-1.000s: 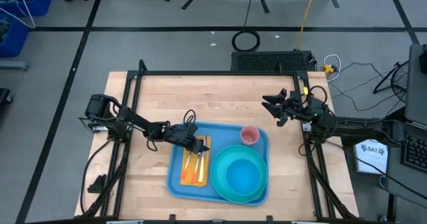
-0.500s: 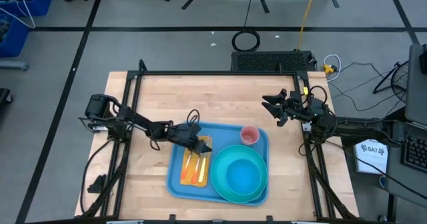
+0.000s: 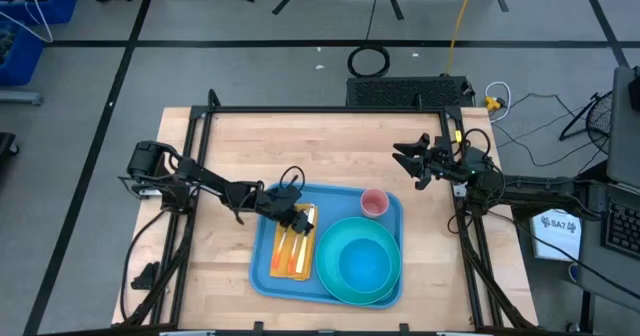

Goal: Set up tray
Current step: Put the yellow knife on top of the yellow napkin to the right of the orange spoon, then return to Home Position

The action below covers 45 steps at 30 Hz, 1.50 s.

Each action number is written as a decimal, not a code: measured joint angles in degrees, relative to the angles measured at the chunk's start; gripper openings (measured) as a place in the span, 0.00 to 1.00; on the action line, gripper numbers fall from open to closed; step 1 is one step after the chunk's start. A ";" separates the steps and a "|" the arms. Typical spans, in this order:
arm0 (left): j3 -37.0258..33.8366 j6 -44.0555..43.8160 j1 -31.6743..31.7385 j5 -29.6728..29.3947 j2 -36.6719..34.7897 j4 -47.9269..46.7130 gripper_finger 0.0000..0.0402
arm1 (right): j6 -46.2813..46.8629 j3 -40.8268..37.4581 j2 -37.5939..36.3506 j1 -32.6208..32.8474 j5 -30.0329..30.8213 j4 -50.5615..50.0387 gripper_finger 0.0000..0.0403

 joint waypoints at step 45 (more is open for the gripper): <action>-0.11 51.37 -3.60 -20.02 -37.64 -12.18 0.52 | -1.19 10.35 -13.55 -14.42 -28.51 -23.67 0.43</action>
